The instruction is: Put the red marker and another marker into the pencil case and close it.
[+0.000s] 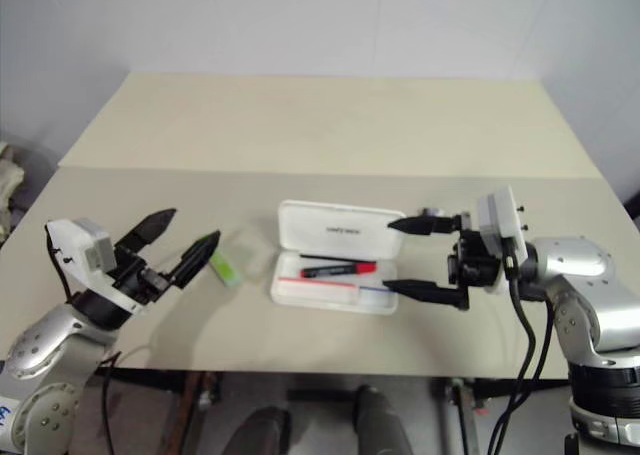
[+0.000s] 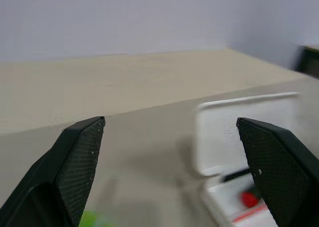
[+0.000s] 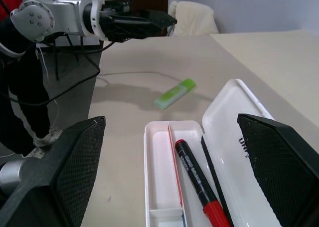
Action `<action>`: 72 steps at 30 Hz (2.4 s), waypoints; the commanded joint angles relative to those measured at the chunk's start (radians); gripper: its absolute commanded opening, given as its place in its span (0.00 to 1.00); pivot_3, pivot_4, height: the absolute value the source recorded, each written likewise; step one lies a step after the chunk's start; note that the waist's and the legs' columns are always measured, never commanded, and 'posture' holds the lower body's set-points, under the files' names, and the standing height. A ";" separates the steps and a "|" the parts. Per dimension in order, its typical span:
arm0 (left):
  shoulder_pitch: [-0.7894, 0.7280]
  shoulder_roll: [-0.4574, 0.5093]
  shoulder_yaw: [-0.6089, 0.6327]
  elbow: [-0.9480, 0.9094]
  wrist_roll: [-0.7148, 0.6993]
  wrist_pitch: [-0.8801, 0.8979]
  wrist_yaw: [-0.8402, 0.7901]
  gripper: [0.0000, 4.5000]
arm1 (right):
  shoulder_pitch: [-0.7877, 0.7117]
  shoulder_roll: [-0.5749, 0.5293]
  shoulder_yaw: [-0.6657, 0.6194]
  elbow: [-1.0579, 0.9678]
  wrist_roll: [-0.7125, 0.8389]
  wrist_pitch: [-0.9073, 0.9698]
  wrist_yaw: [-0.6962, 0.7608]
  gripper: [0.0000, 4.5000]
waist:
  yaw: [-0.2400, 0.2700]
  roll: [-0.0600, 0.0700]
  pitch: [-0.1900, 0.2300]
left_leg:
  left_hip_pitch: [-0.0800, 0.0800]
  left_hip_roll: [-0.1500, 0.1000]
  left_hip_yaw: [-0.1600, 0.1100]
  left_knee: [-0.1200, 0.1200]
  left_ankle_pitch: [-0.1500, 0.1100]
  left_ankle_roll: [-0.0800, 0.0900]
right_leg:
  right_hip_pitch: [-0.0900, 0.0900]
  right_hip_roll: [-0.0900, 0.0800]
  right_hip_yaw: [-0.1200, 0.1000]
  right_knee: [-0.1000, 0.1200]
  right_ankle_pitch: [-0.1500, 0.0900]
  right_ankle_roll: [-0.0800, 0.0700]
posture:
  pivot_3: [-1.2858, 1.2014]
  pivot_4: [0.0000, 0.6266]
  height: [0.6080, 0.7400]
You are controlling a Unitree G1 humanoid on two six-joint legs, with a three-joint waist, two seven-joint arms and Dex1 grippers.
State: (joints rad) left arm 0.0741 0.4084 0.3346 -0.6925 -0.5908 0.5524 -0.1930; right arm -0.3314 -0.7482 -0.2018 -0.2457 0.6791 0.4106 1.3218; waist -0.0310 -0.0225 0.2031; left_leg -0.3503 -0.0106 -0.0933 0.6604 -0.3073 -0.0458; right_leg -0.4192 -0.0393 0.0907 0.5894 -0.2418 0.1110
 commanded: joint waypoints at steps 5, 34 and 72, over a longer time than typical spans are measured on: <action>-0.087 -0.147 -0.093 0.068 0.174 0.039 0.245 1.00 | -0.029 -0.004 0.020 0.002 -0.016 -0.034 -0.022 0.99 | 0.002 0.000 0.000 | 0.001 0.000 0.000 0.002 0.000 0.000 | 0.005 0.000 0.000 -0.001 0.002 0.000 | 0.52 0.24 1.00; -0.367 -0.447 -0.056 0.215 0.311 0.591 0.592 1.00 | 0.129 -0.045 -0.088 -0.082 0.098 -0.008 -0.047 0.99 | 0.007 -0.003 0.001 | 0.000 -0.004 -0.003 0.002 -0.001 -0.001 | 0.005 -0.002 0.000 -0.005 0.002 0.005 | 0.52 0.24 1.00; -0.588 -0.233 -0.082 0.378 0.392 0.538 0.312 0.25 | 0.138 -0.037 -0.064 -0.089 0.038 -0.057 -0.132 1.00 | 0.004 0.004 -0.003 | -0.003 0.004 0.001 -0.009 0.003 -0.001 | 0.005 0.003 -0.003 -0.030 0.015 0.001 | 0.52 0.24 1.00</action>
State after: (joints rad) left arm -0.4994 0.1479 0.2647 -0.2949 -0.2076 1.1584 0.1610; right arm -0.1815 -0.7801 -0.2596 -0.3237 0.7182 0.3708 1.1882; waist -0.0267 -0.0189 0.2004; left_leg -0.3534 -0.0064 -0.0923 0.6520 -0.3046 -0.0470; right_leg -0.4139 -0.0367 0.0873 0.5597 -0.2266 0.1115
